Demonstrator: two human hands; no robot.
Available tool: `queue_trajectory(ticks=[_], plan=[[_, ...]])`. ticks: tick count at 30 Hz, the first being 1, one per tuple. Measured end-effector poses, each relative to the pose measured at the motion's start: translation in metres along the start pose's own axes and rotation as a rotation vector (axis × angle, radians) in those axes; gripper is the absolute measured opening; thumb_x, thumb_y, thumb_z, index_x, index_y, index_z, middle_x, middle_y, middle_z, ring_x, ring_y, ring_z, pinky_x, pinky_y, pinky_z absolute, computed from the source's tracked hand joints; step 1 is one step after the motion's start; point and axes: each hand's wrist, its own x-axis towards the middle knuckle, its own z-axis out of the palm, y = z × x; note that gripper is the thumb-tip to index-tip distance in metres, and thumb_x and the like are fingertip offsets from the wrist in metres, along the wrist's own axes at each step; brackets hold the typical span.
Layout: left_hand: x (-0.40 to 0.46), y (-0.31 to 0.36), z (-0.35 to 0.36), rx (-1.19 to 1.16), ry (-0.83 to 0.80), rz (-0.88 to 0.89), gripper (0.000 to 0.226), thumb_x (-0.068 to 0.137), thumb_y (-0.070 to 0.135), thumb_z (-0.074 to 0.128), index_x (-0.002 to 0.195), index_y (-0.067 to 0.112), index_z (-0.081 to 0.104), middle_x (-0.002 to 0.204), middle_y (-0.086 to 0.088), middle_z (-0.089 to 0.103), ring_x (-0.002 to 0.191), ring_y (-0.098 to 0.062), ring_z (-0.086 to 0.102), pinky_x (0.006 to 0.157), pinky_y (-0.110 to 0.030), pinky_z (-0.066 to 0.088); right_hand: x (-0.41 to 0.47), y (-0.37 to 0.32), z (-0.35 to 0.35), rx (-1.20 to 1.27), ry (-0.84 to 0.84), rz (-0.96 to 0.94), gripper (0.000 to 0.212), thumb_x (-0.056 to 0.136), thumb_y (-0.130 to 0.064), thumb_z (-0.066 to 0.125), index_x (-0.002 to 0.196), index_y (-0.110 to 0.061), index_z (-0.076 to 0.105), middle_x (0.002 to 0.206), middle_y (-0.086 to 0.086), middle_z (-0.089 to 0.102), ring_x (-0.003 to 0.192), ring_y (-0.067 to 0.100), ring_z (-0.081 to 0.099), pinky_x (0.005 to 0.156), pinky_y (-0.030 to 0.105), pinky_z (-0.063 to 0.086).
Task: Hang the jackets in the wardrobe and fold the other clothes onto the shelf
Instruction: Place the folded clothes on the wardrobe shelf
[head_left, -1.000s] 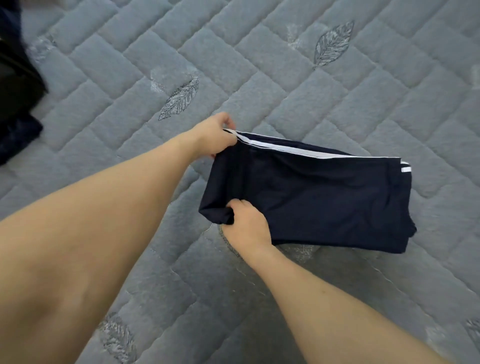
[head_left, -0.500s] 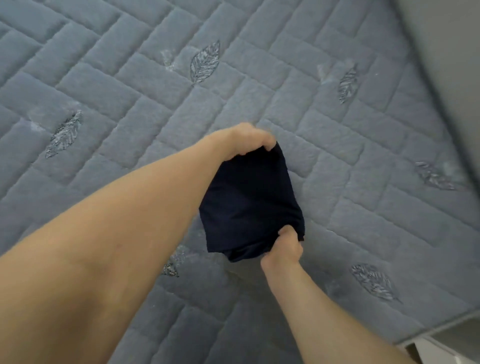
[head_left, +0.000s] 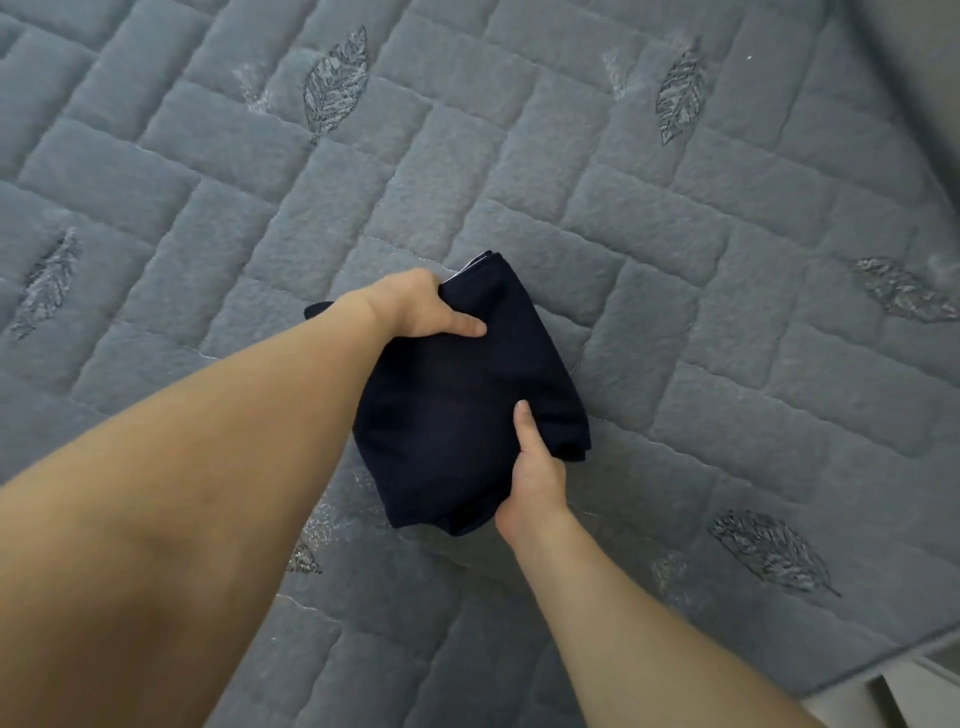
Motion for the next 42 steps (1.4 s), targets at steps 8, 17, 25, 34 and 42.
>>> queue_trajectory(ticks=[8,17,25,34,42], plan=[[-0.035,-0.002,0.009,-0.309,-0.058,-0.117,0.059,0.058,0.067,0.082,0.093,0.02,0.075,0.079,0.002,0.077,0.068,-0.018,0.074,0.061,-0.03,0.059,-0.003,-0.013,-0.025,-0.03,-0.173,0.042,0.066,0.073,-0.057,0.078,0.128,-0.025,0.061,0.12,0.003,0.07,0.108,0.029,0.067,0.094,0.054,0.051],[-0.155,0.067,0.049,-0.468,-0.029,-0.005,0.05,0.069,0.059,0.081,0.092,0.016,0.069,0.068,0.002,0.074,0.06,-0.018,0.073,0.046,-0.025,0.054,-0.102,-0.067,-0.096,-0.126,0.055,-0.227,0.039,0.076,-0.045,0.081,0.102,-0.018,0.069,0.099,0.004,0.073,0.093,0.028,0.069,0.077,0.045,0.058],[-0.337,0.15,0.108,-0.381,-0.085,0.288,0.035,0.08,0.048,0.074,0.097,0.019,0.068,0.095,-0.001,0.073,0.087,-0.023,0.07,0.086,-0.041,0.058,-0.298,-0.065,-0.217,0.101,0.206,-0.45,0.038,0.082,-0.027,0.057,0.118,-0.018,0.061,0.109,0.009,0.069,0.096,0.033,0.065,0.074,0.039,0.053],[-0.572,0.244,0.219,-0.209,-0.212,0.561,0.028,0.069,0.035,0.057,0.087,0.014,0.063,0.081,-0.002,0.067,0.074,-0.024,0.064,0.073,-0.038,0.054,-0.507,-0.029,-0.405,0.333,0.454,-0.674,0.018,0.085,-0.019,0.057,0.103,-0.017,0.058,0.101,0.007,0.067,0.091,0.029,0.065,0.087,0.045,0.054],[-0.722,0.342,0.381,-0.057,-0.105,0.974,0.027,0.094,0.025,0.046,0.12,0.016,0.045,0.103,0.003,0.057,0.086,-0.019,0.054,0.075,-0.034,0.038,-0.64,-0.022,-0.591,0.383,0.77,-0.898,0.029,0.087,-0.018,0.038,0.113,-0.012,0.048,0.098,0.002,0.058,0.083,0.023,0.056,0.075,0.036,0.05]])
